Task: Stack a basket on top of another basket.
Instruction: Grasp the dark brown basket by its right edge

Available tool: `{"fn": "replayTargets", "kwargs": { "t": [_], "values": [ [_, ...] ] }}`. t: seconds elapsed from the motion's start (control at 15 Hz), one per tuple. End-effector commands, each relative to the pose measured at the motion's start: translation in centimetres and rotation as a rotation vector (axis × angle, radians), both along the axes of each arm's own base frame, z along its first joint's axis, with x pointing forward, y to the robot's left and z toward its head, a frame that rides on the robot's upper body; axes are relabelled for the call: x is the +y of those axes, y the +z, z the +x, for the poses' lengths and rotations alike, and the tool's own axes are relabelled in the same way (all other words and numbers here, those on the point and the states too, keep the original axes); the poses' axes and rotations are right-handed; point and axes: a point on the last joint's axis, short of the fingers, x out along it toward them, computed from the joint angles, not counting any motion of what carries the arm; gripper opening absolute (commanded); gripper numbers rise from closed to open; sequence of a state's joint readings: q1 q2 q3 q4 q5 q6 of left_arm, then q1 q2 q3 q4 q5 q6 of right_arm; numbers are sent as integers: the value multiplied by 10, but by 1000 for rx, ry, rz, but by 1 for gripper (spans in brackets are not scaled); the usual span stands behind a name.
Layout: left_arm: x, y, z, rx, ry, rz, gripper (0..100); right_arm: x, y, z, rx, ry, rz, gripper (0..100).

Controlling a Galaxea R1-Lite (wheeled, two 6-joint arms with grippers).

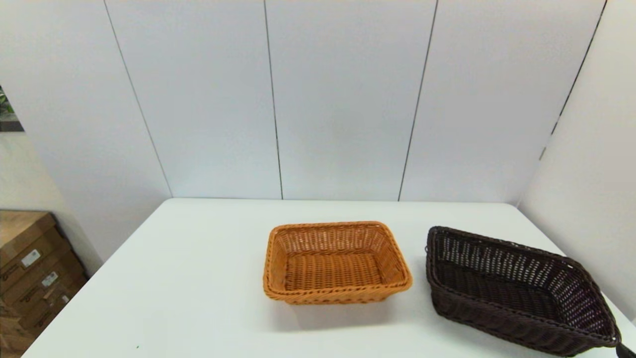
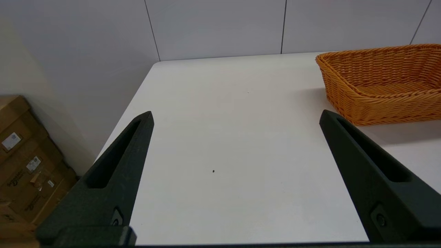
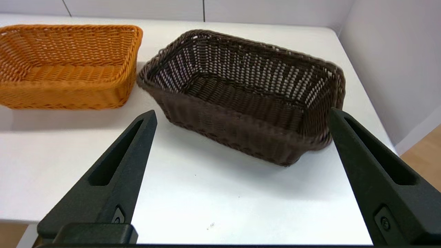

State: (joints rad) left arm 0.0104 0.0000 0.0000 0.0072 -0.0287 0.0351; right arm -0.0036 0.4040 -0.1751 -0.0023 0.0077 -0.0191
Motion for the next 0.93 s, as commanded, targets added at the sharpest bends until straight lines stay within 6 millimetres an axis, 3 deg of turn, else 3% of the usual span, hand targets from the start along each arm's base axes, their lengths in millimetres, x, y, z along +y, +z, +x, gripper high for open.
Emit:
{"fn": "replayTargets", "kwargs": {
  "t": [0.07,0.2,0.33,0.67,0.93],
  "values": [
    [0,-1,0,0,0,0,100,-4,62,56,94,-51,1,100],
    [0,-1,0,0,0,0,100,-7,77,79,126,-64,7,100],
    [0,-1,0,0,0,0,100,-11,79,109,227,-104,12,100],
    [0,-1,0,0,0,0,100,-29,56,177,452,-171,38,100],
    [0,0,0,-1,0,0,100,-54,41,215,735,-248,99,100]
  ]
}}
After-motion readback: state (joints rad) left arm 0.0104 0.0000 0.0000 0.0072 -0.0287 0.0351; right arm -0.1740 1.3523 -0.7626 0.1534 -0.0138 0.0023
